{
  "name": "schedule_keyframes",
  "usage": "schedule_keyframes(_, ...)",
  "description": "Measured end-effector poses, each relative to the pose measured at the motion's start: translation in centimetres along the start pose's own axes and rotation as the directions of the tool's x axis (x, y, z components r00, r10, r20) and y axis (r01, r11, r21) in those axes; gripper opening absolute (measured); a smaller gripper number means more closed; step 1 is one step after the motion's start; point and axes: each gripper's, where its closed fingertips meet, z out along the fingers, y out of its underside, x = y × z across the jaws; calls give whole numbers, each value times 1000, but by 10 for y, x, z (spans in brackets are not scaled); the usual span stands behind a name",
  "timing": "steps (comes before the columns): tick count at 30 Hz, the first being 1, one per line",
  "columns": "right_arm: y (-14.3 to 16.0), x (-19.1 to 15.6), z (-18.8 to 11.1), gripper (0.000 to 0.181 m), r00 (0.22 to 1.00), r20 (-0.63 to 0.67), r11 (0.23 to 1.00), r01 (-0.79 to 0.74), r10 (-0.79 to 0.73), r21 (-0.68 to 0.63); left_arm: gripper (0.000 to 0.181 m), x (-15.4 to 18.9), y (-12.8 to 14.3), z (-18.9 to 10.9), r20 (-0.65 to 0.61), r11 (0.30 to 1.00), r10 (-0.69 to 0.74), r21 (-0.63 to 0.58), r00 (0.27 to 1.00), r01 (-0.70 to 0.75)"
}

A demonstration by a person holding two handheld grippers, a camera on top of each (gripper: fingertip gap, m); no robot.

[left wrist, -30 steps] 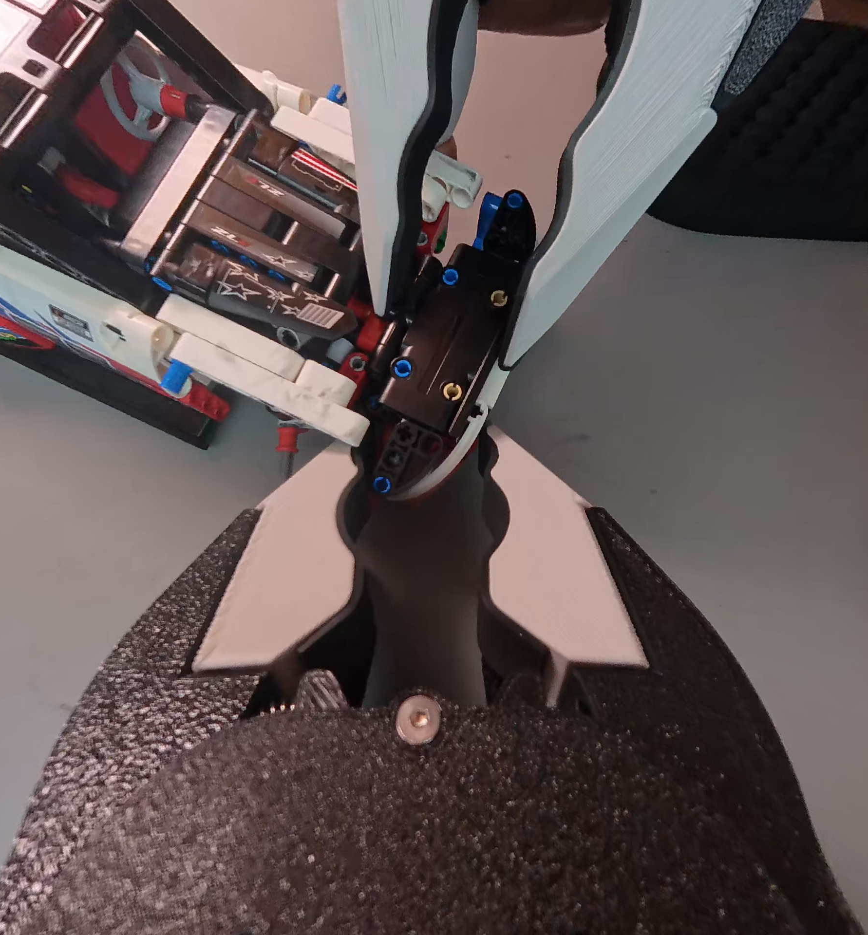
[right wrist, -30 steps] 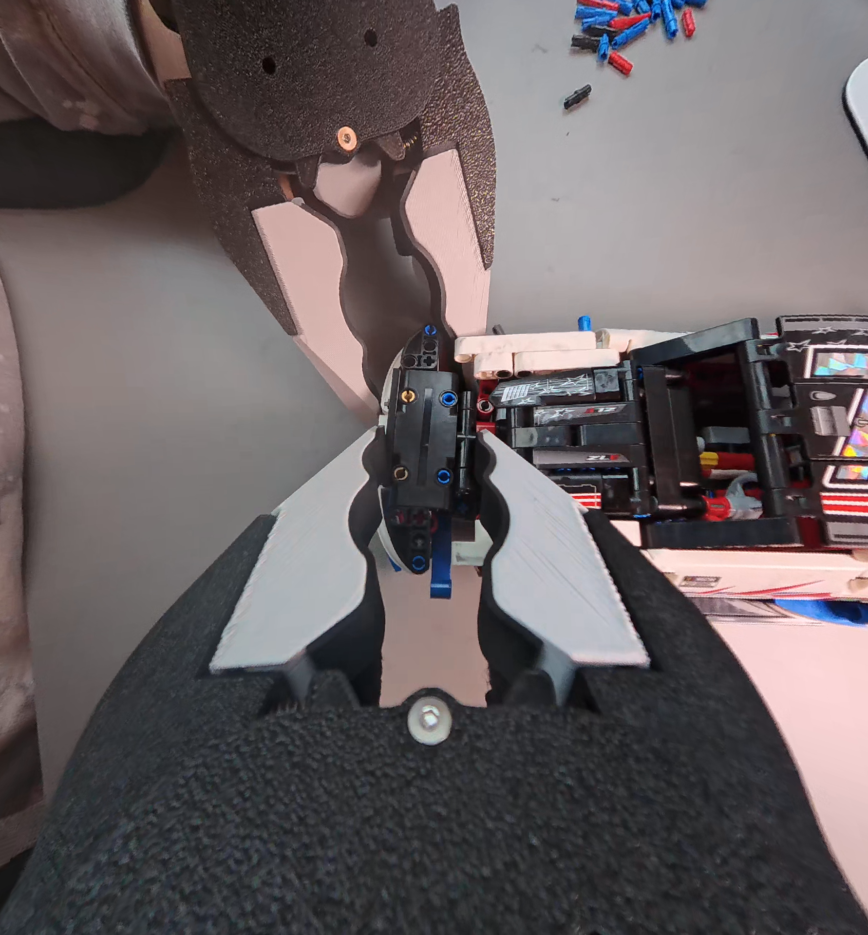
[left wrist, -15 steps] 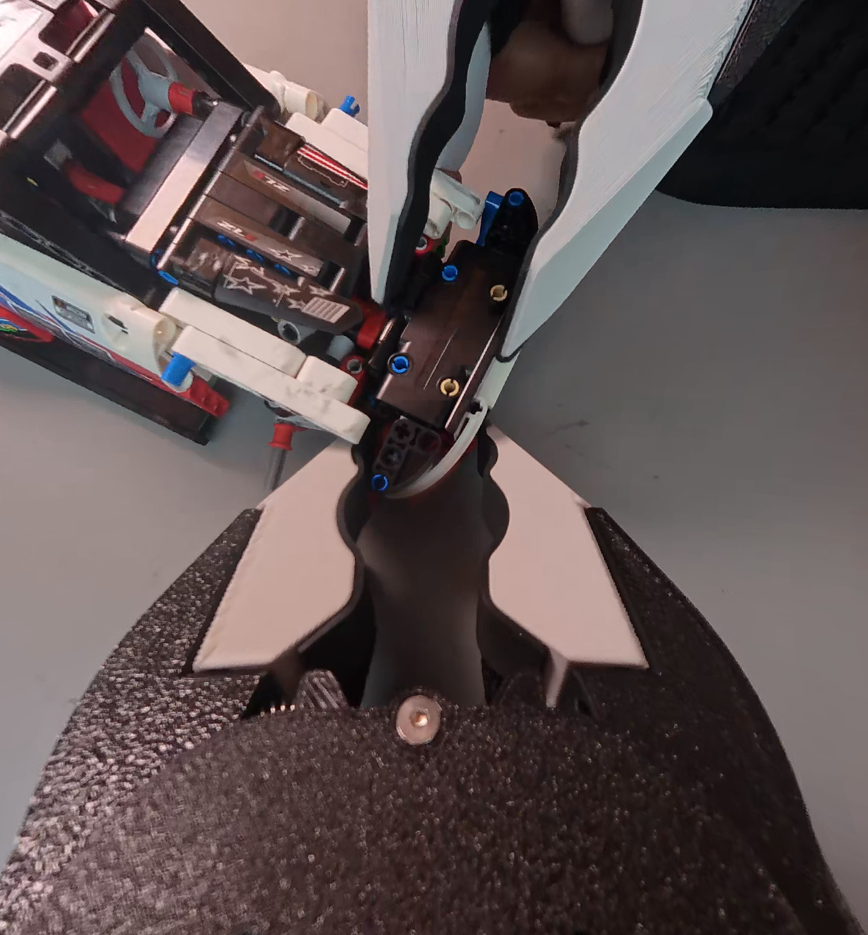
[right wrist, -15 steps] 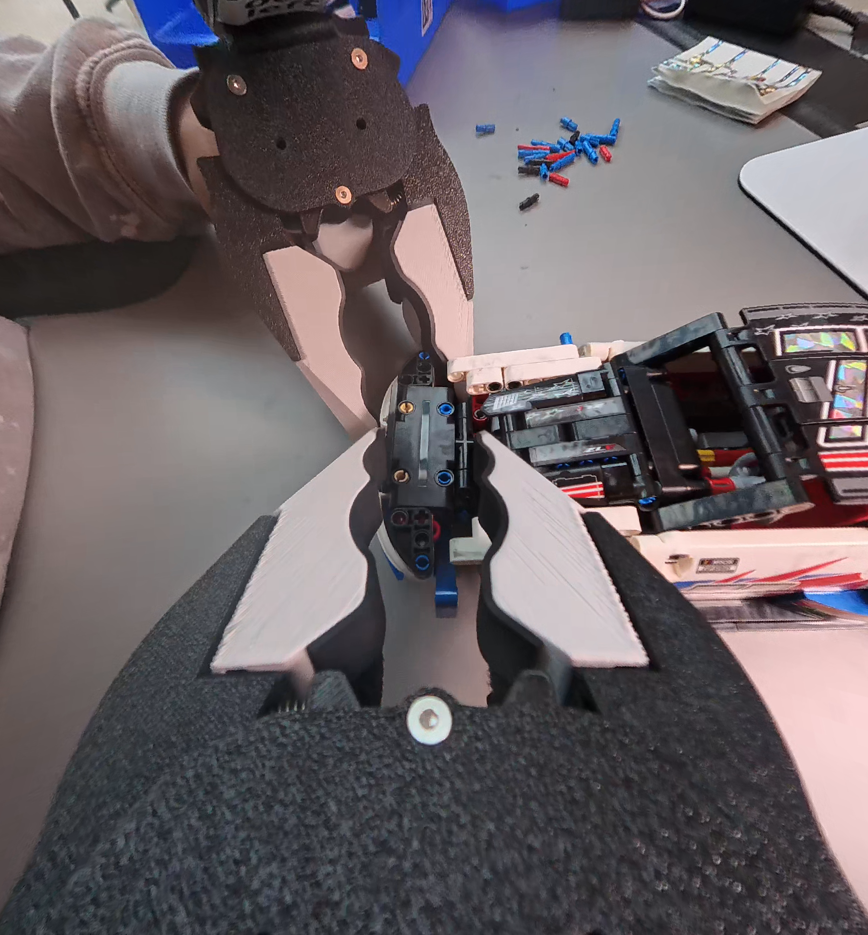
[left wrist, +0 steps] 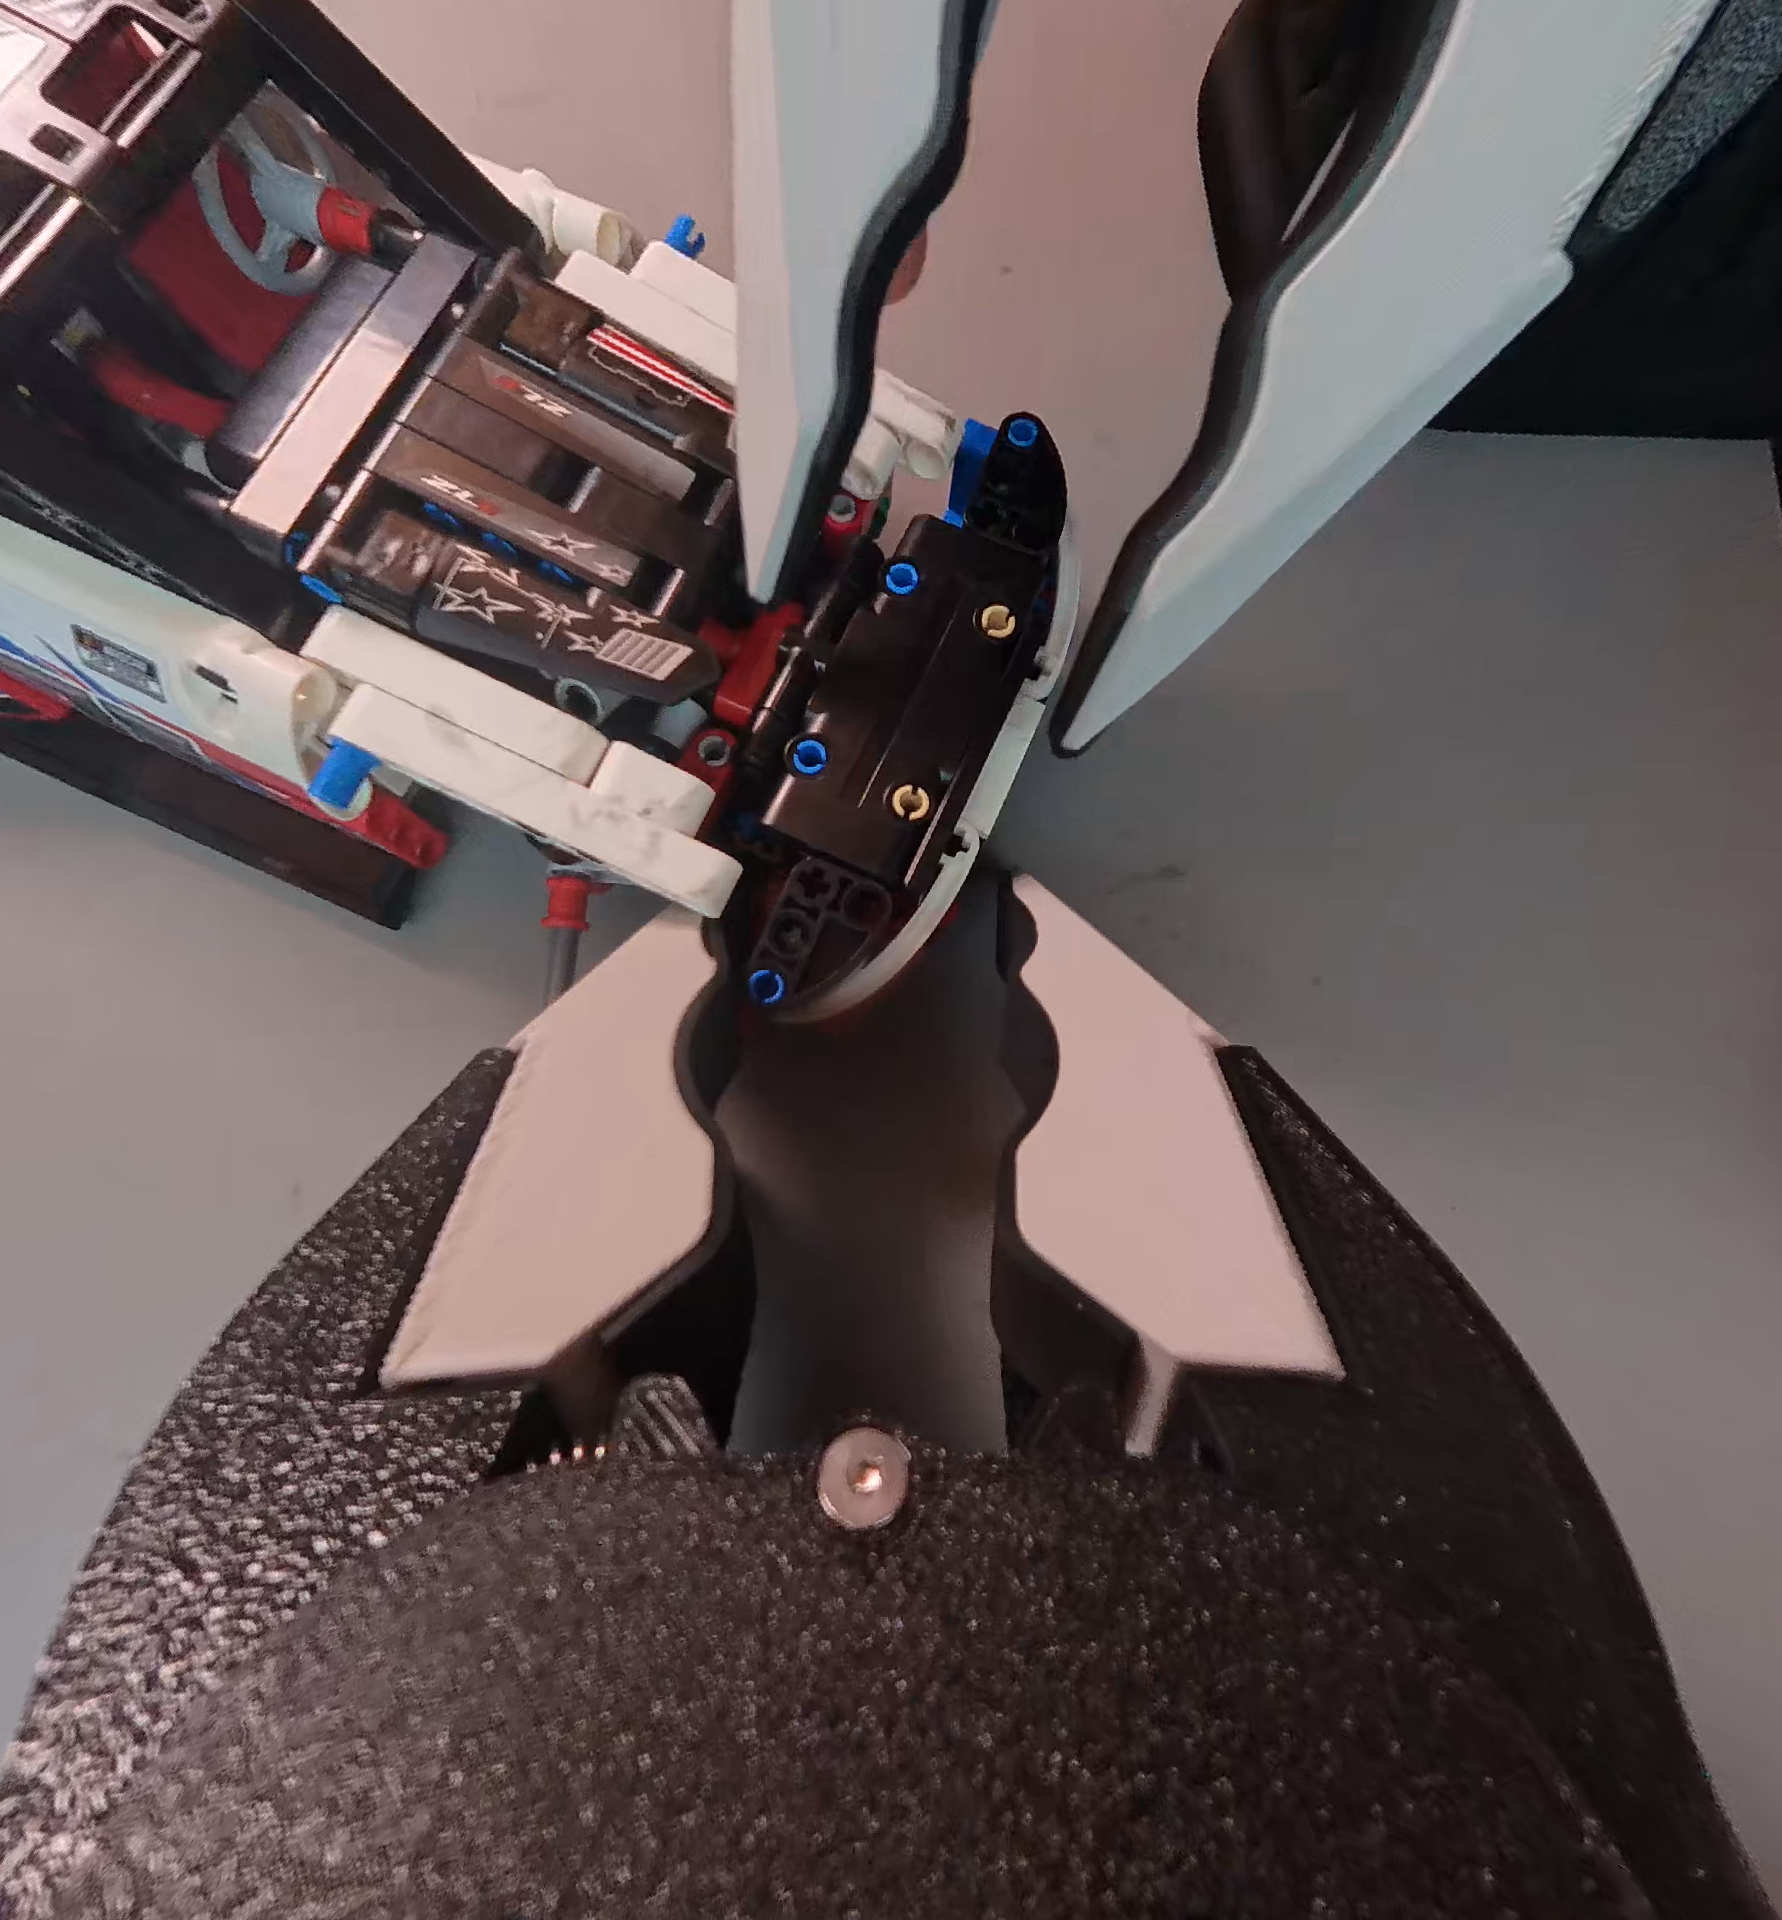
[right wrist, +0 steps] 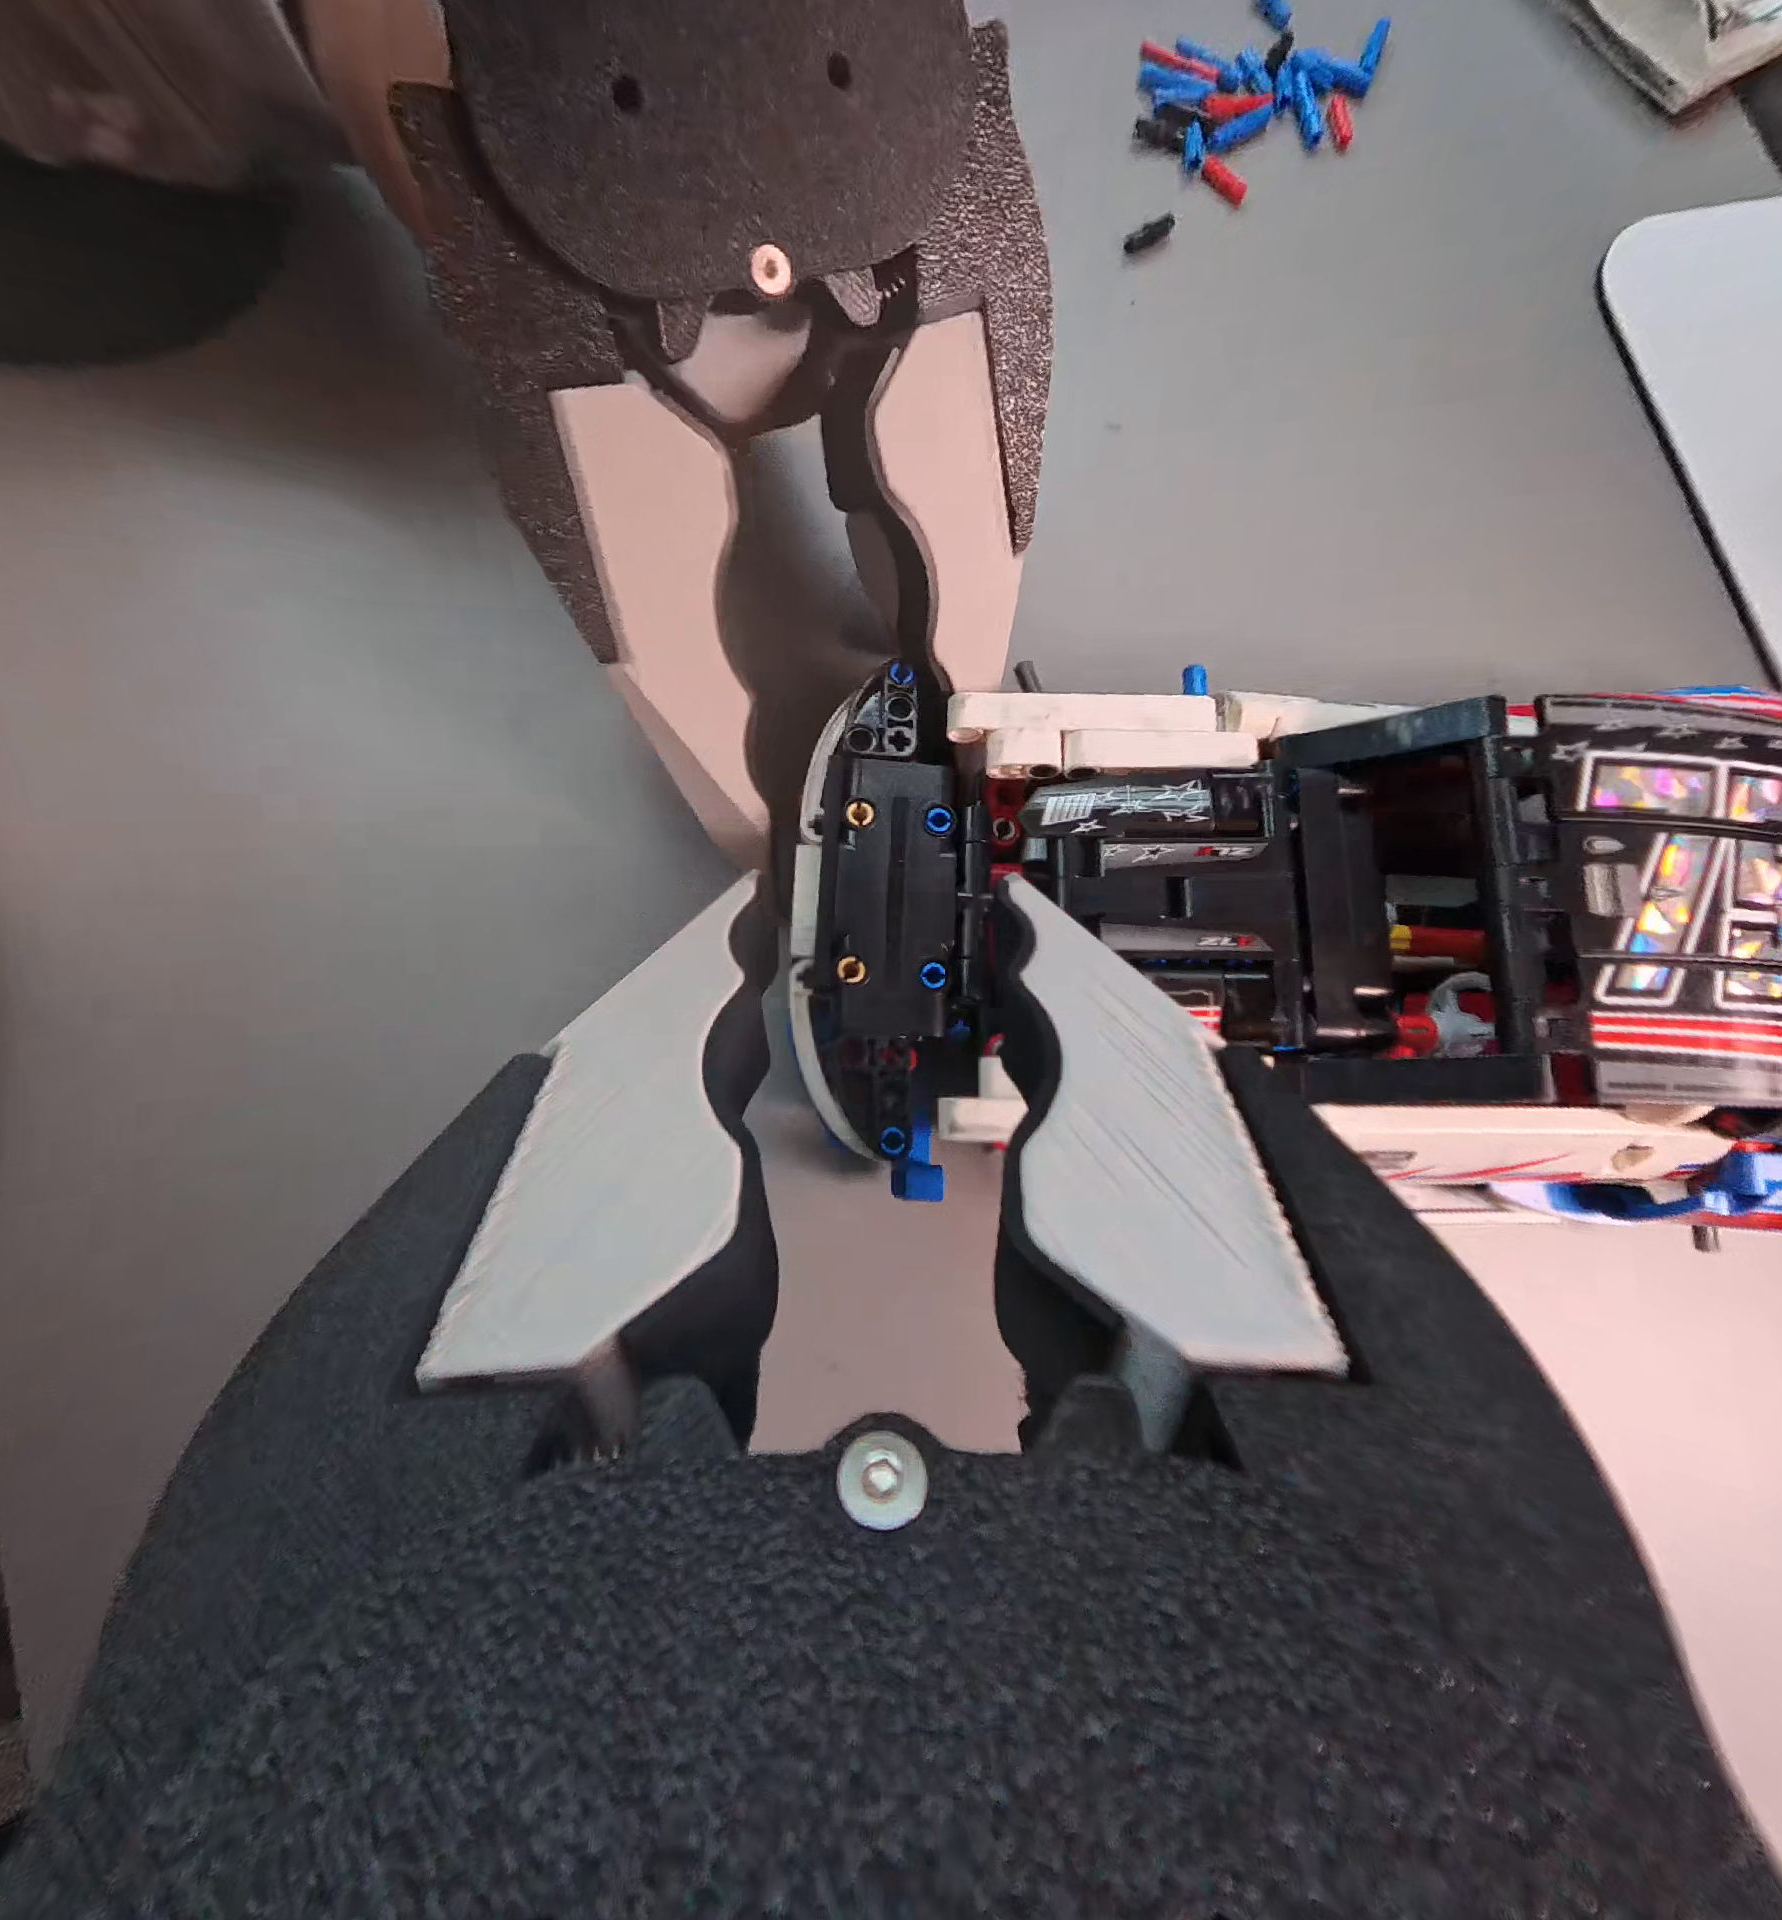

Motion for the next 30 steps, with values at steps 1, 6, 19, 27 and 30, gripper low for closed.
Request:
schedule_keyframes(1, -2, 3, 3, 39, 1000, -1, 1000, 5, -5, -19, 48, 1, 0, 0, -2, 1000, 4, -1, 1000, -4)
schedule_keyframes(6, 7, 3, 10, 37, 999, 40, 972, 22, -13, -233, 43, -1, 1, 0, 3, 1000, 4, 5, 1000, -4)
schedule_keyframes(19, 10, 2, 19, 33, 987, 145, 902, 124, -70, -414, 40, -2, -1, 0, 9, 999, -35, 14, 999, 35)
schedule_keyframes(27, 6, 4, 15, 31, 988, 152, 957, 78, -37, -278, 38, -2, 0, 0, 1, 999, -38, 24, 999, 38)
schedule_keyframes(30, 3, 5, 13, 31, 989, 142, 968, 69, -35, -241, 38, -1, -1, 0, -8, 999, -42, 29, 999, 43)
